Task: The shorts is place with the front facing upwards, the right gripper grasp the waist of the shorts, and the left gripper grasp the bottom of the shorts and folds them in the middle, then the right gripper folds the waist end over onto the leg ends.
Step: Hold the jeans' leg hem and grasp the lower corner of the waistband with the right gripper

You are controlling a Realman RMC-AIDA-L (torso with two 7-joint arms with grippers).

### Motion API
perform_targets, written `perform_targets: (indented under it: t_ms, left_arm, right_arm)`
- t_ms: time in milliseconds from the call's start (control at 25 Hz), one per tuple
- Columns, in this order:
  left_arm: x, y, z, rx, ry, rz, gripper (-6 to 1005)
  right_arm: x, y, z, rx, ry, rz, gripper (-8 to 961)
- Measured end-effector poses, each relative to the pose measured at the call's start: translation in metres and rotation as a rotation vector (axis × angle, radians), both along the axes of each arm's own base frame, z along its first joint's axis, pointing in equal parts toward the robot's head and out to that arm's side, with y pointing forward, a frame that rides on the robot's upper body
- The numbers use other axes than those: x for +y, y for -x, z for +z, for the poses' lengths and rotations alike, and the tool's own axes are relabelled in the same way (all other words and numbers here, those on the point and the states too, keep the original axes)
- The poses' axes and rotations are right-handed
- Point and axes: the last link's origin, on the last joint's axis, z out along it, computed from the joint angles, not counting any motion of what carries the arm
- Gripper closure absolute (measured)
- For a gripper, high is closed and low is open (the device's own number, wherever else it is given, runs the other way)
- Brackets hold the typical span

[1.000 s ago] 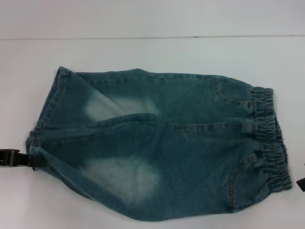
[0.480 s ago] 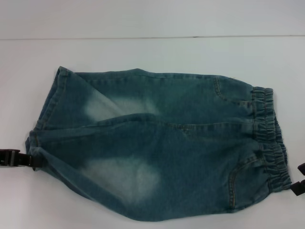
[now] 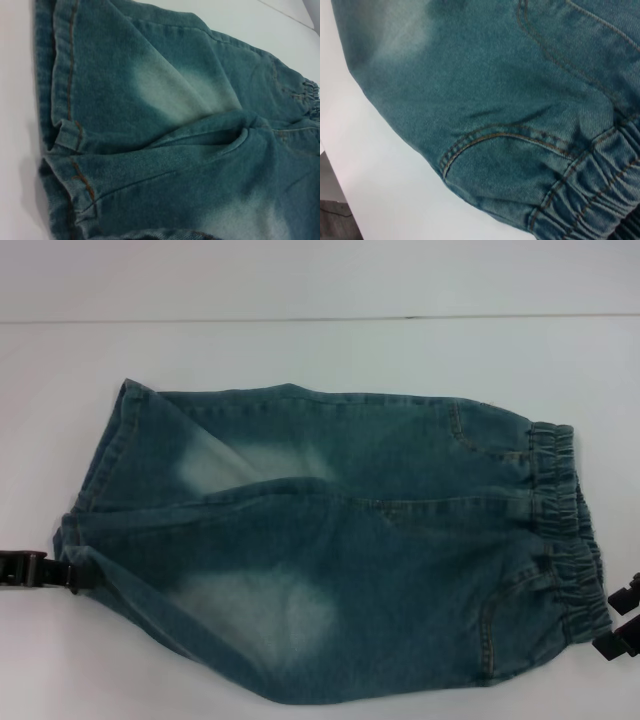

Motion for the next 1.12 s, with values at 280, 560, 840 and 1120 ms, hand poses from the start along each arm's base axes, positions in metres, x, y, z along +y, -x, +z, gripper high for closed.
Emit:
perform_targets:
  t_ms: [280, 560, 840, 1120]
  left_arm:
    - [0.001, 0.0, 0.001, 0.001, -0.001, -0.001, 994]
    - [0.0, 0.001, 0.001, 0.002, -0.004, 0.001, 995]
    - [-0.002, 0.003, 0.0, 0.004, -0.008, 0.005, 995]
    - [-0.004, -0.001, -0.002, -0.026, 0.006, -0.006, 995]
  right_arm:
    - [-0.001, 0.004, -0.01, -0.02, 0.058, 0.02, 89]
    - [0.0, 0.007, -0.015, -0.025, 0.069, 0.045, 237]
    - [0.0, 0.004, -0.016, -0.026, 0.064, 0.061, 559]
    - [-0.001, 0.002, -0.016, -0.02, 0.051, 0.067, 715]
